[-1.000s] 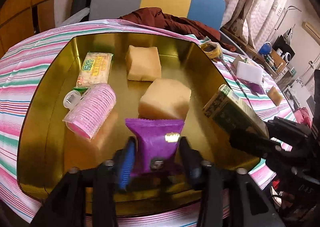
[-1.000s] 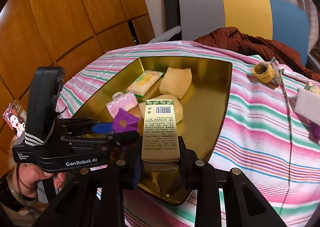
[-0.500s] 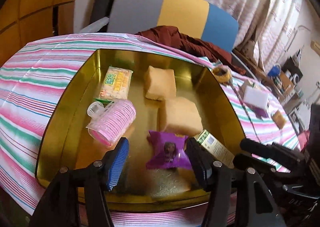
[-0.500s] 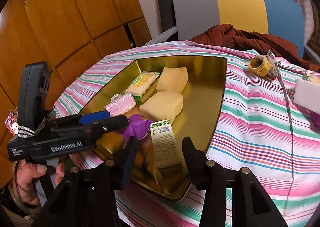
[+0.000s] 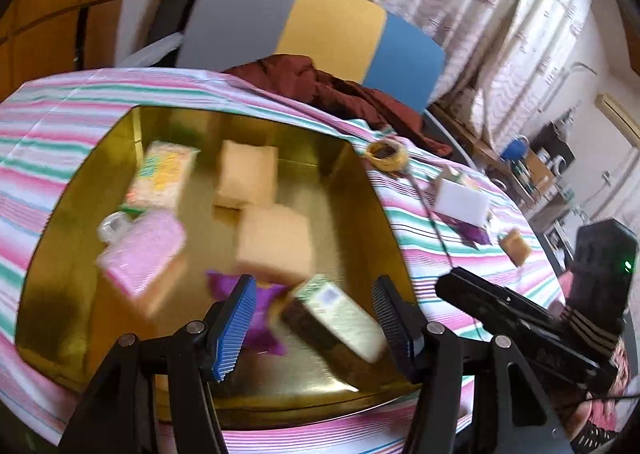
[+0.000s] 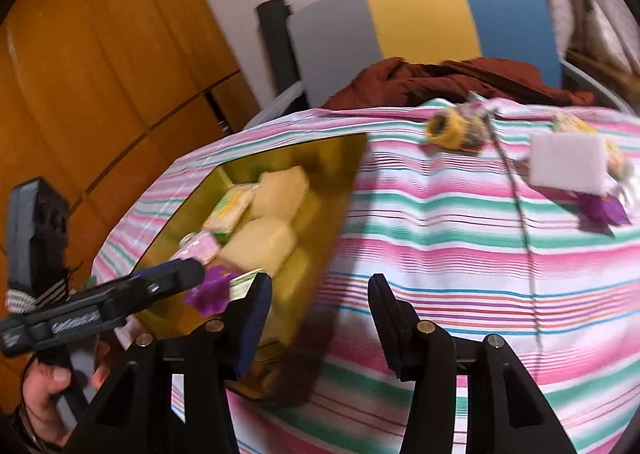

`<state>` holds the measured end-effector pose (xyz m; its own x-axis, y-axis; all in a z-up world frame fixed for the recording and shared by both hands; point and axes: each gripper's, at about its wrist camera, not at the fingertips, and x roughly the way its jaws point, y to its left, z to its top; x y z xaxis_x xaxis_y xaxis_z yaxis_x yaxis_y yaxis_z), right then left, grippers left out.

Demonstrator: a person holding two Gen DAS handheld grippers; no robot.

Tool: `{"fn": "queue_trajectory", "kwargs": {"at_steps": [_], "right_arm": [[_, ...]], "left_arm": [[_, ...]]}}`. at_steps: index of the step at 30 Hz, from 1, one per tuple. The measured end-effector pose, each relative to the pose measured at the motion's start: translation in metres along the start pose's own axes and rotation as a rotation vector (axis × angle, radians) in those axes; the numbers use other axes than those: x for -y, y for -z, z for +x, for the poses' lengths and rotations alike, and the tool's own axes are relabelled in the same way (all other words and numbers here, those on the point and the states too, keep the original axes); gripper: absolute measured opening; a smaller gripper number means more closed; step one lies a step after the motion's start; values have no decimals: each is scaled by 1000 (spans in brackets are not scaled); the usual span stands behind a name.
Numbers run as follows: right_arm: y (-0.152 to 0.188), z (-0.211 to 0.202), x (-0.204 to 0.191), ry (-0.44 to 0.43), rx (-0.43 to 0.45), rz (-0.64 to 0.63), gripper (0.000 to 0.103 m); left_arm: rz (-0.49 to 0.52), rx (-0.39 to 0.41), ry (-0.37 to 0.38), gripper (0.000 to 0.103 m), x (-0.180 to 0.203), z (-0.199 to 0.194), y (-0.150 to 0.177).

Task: Organize objects
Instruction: 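Move the right tool to the WEIDAN pack while the left tool approaches the white sponge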

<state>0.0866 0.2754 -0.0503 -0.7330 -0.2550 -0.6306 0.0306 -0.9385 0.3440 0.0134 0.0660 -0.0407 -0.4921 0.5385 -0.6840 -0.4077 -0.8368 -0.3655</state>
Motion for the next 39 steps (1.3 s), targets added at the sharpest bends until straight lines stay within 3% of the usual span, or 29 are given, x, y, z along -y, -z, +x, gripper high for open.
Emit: {"fn": "queue_trajectory", "kwargs": {"at_steps": [9,14,18,22,27,31,36,39], "right_arm": [[-1,-20,61,99,44,101,53],[-11,-29,96,182,66,82,55],[-44,-42,138,273,133,84,64],[-80,-47,175,310,182,117,69],[-120,-19,215,384,120,103,71],[-123,2,226,378,37,105,69],[-84,-13,191,196,26,101,68],[-57,-24,171,158,22,78,68]], "left_arm": [[150,-52,83,62,66,23,-8],[201,-86,126,62,96,36,-8],[217,-110,153,62,113,42,-4],[247,-136,155,62,124,44,2],[258,-146,151,62,129,41,5],[256,-150,142,62,127,40,6],[239,-157,144,62,125,45,5],[233,-168,148,62,126,49,6]]}}
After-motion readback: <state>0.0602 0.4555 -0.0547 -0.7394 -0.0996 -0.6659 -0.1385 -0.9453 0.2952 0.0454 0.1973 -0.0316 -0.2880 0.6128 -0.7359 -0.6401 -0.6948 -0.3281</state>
